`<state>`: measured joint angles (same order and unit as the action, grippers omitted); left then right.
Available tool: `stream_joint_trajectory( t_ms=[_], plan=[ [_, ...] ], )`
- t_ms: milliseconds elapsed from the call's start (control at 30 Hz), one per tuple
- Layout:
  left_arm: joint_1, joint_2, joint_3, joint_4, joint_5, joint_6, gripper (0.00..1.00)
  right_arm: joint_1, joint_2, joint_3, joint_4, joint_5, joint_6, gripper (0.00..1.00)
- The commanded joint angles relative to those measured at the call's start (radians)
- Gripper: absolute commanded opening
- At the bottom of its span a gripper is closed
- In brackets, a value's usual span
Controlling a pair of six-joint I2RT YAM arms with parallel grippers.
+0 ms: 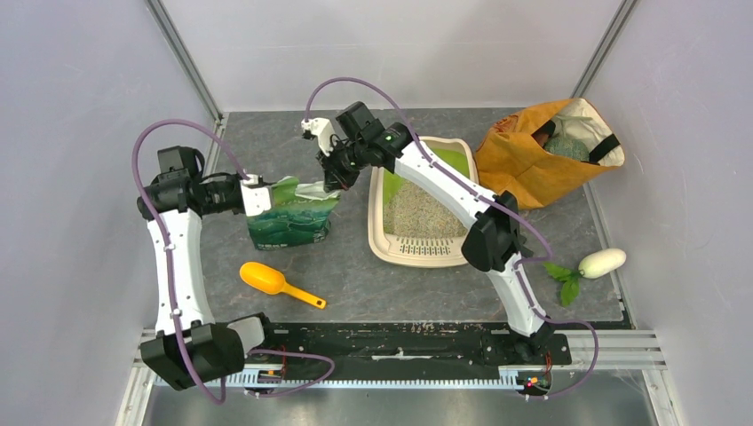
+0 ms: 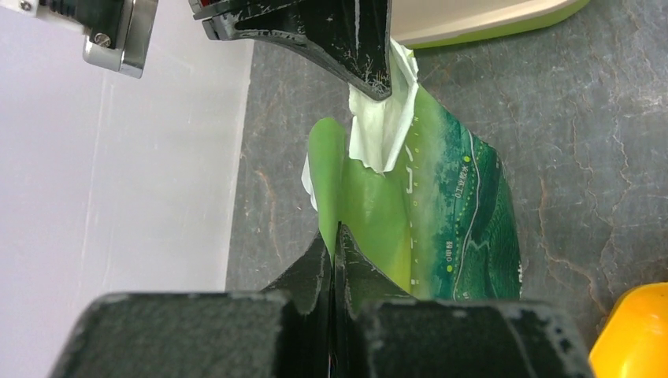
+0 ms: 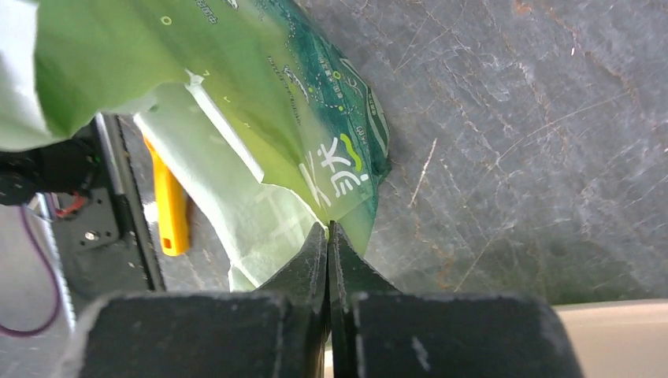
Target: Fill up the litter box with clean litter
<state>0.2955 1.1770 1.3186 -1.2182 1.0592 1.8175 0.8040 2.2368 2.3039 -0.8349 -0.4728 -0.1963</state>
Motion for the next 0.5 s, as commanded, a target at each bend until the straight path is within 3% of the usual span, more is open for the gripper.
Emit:
stream_joint_trajectory(
  t_ms=[0, 233, 400, 467],
  plan=[
    [0.001, -0.026, -0.010, 0.054, 0.121, -0.031, 0.02, -0.018, -0.010, 0.092, 0.055, -0.059, 0.237, 0.00],
    [-0.015, 0.010, 0.023, 0.054, 0.169, -0.101, 0.02, -0.013, -0.031, 0.076, 0.243, -0.107, 0.394, 0.00],
    [-0.076, 0.021, -0.038, 0.051, 0.094, -0.083, 0.02, -0.008, 0.017, 0.063, 0.284, -0.137, 0.491, 0.00],
    [-0.079, 0.033, -0.045, 0.083, 0.076, -0.178, 0.02, -0.009, 0.016, 0.053, 0.284, -0.140, 0.502, 0.00]
  ],
)
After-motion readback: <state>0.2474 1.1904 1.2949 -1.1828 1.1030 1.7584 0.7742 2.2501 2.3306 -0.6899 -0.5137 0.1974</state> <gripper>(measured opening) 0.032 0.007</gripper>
